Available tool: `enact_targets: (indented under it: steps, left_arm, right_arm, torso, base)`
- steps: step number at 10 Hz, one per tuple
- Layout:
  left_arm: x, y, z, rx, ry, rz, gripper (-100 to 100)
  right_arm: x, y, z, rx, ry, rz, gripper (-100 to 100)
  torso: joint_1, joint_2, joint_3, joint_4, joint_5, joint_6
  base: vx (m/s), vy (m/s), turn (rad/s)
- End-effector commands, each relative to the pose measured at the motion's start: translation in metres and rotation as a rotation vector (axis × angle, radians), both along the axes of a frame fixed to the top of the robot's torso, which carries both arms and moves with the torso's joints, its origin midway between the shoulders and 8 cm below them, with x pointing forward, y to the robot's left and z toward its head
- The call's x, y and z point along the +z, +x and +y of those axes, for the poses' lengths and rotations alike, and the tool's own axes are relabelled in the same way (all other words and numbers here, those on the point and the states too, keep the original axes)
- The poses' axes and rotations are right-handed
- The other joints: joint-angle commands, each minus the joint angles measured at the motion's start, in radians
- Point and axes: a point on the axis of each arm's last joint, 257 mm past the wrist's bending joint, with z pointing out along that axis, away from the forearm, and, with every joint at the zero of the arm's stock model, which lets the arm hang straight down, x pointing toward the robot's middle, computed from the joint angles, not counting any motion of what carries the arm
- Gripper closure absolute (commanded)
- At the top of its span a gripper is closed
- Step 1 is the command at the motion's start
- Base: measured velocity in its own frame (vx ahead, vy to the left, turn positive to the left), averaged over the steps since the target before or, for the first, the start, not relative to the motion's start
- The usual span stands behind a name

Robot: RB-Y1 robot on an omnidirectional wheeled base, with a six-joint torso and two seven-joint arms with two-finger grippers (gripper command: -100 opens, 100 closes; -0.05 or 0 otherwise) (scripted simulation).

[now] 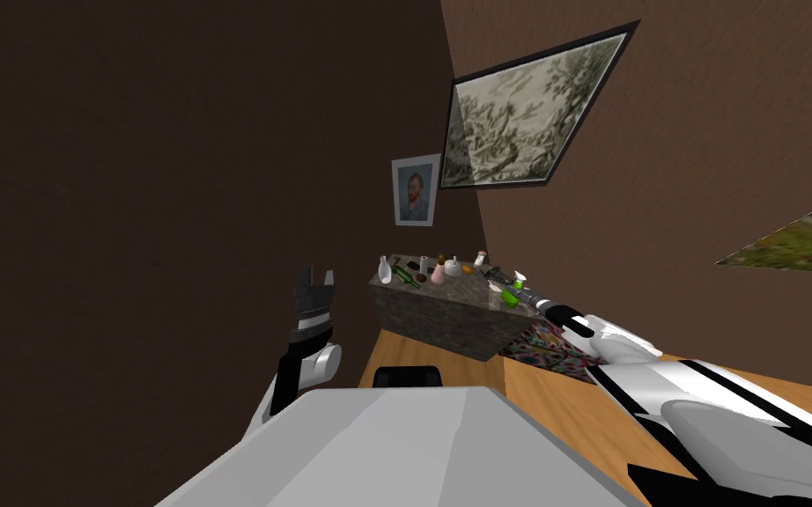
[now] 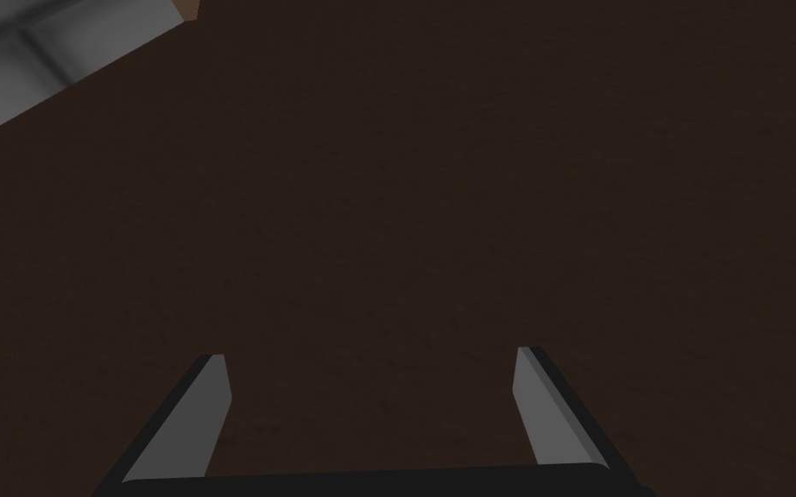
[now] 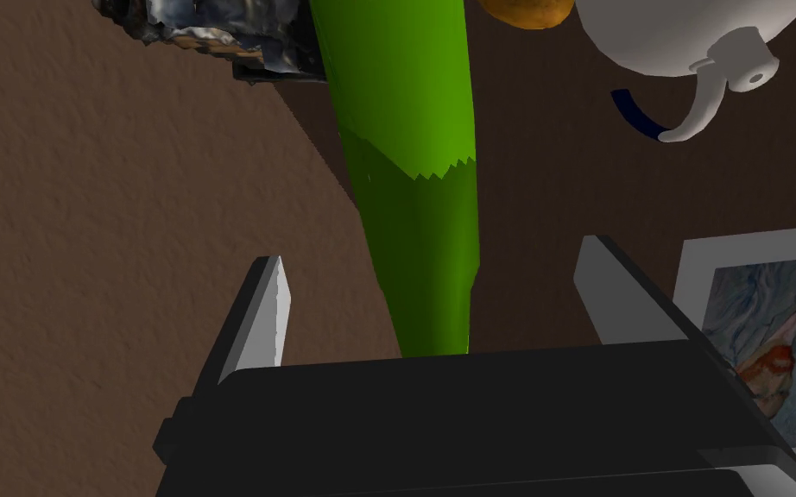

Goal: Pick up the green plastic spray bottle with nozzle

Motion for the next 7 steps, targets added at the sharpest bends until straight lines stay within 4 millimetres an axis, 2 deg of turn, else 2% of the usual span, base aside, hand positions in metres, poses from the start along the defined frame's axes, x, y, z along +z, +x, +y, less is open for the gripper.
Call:
enact_targets:
  steps: [1,2,6,7]
  left_arm:
    - [0.0,0.0,0.0,0.0,0.0,0.0,0]
    - [0.0,0.0,0.0,0.0,0.0,0.0,0]
    - [0.0,0.0,0.0,0.0,0.0,0.0,0]
    - [0.0,0.0,0.0,0.0,0.0,0.0,0]
  right_arm:
    - [0.0,0.0,0.0,0.0,0.0,0.0,-100]
    - [-0.001,-0.0017,-0.0011,-0.002,0.0,0.002,100]
    - [-0.0005,-0.0018,-0.0017,-0.003,-0.003,0.003,100]
    - [-0.0006,-0.0019,-0.0018,-0.003,-0.003,0.003,0]
  torso:
    - [0.0,0.0,0.0,0.0,0.0,0.0]
    - [0.0,0.0,0.0,0.0,0.0,0.0]
    - [0.0,0.0,0.0,0.0,-0.001,-0.001]
    - [0.0,0.0,0.0,0.0,-0.001,-0.001]
  base:
    - [0.0,0.0,0.0]
    - [0.0,0.0,0.0]
    - [0.0,0.0,0.0]
    - [0.0,0.0,0.0]
